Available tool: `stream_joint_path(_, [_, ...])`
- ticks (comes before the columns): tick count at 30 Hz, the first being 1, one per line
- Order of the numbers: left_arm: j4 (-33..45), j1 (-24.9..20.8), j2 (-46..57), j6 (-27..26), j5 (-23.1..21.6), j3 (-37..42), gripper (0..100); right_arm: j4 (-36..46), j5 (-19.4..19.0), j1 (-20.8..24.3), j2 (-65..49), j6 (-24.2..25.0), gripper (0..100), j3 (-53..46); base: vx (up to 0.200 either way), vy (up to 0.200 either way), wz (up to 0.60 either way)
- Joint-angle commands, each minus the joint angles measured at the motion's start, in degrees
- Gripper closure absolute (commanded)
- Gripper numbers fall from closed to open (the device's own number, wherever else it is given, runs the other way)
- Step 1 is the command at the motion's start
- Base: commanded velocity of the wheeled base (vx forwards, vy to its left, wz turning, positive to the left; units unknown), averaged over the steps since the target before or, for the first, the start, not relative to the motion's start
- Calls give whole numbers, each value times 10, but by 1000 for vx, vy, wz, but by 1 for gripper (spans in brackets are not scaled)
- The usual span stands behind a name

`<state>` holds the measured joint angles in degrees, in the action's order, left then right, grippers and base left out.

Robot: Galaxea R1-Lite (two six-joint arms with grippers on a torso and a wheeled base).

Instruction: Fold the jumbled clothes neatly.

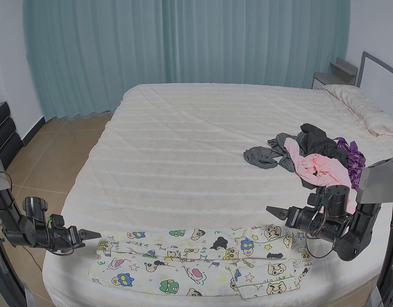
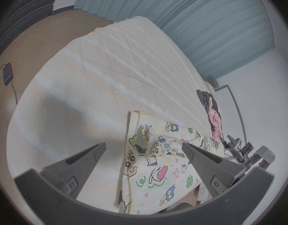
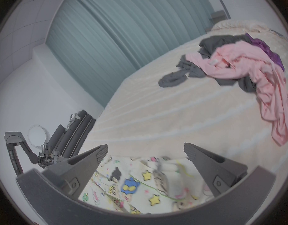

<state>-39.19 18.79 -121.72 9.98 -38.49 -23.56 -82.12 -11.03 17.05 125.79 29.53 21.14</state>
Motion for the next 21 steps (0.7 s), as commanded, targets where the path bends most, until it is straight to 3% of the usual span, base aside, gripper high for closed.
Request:
stream_joint_path(1, [0, 0, -1, 0, 0, 0, 0, 42, 16, 49, -33, 2, 0, 45, 0, 0, 0])
stream_joint_path(9, [0, 0, -1, 2, -1, 0, 0, 115, 22, 122, 93, 7, 0, 132, 0, 0, 0])
stream_joint_path(16, [0, 0, -1, 1, -1, 0, 0, 213, 22, 144, 118, 7, 0, 196, 0, 0, 0])
stream_joint_path(21, [0, 0, -1, 1, -1, 0, 0, 230, 21, 163, 126, 19, 0, 212, 0, 0, 0])
